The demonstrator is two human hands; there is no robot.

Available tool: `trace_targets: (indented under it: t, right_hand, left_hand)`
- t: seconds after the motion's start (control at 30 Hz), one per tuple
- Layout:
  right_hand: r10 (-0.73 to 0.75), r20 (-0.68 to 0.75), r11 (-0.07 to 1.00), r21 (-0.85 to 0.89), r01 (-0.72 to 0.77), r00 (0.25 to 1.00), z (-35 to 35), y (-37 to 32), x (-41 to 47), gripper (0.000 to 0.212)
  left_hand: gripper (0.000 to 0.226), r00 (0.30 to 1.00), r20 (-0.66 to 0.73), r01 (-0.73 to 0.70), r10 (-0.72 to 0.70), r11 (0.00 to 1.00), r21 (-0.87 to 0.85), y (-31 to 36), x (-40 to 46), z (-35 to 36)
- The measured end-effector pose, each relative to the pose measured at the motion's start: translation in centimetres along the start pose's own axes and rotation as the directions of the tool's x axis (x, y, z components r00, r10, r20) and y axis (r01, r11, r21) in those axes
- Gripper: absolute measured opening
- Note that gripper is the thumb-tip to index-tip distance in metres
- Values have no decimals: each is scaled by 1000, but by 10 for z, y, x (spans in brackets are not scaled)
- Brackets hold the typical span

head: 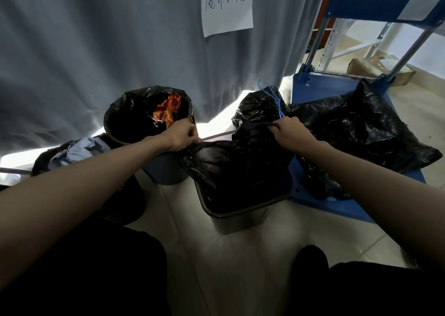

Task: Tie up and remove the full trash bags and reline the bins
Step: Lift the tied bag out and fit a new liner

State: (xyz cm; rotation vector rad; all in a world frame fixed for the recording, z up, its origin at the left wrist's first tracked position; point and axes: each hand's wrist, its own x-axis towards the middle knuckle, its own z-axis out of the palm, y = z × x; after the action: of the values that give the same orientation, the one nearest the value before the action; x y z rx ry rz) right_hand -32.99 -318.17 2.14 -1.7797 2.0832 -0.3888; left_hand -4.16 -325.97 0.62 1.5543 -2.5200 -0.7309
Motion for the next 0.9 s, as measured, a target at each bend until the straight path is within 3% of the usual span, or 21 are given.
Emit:
trace_targets:
  t: [0.17, 0.27, 0.47, 0.63, 0.7, 0.9]
  right_hand:
    - [-13, 3, 999, 53, 12, 1000, -3, 15, 0, 19]
    - [-20, -49, 990, 137, 27, 999, -3, 21, -1, 26]
    - [-31, -216, 890, 439, 126, 976, -4, 16, 3, 37]
    - [-161, -250, 887, 387, 251, 955, -1, 6, 8, 25]
    - [-221, -265, 909, 293, 297, 938, 2, 3, 10, 23]
    - [-145, -231, 986, 51, 161, 962, 11, 4, 17, 38]
  left_hand:
    - [10, 990, -141, 20, -29, 998, -63, -9, 3, 2]
    - [7, 978, -210, -20, 1, 996, -88, -11, 2, -1]
    - [19, 977, -207, -59, 48, 997, -49, -12, -1, -10]
    - [28, 974, -226, 15, -11, 1000, 14, -10, -2, -9]
    - [27, 971, -236, 39, -25, 998, 56, -7, 0, -8]
    - [24, 985, -164, 79, -56, 987, 139, 6, 4, -4]
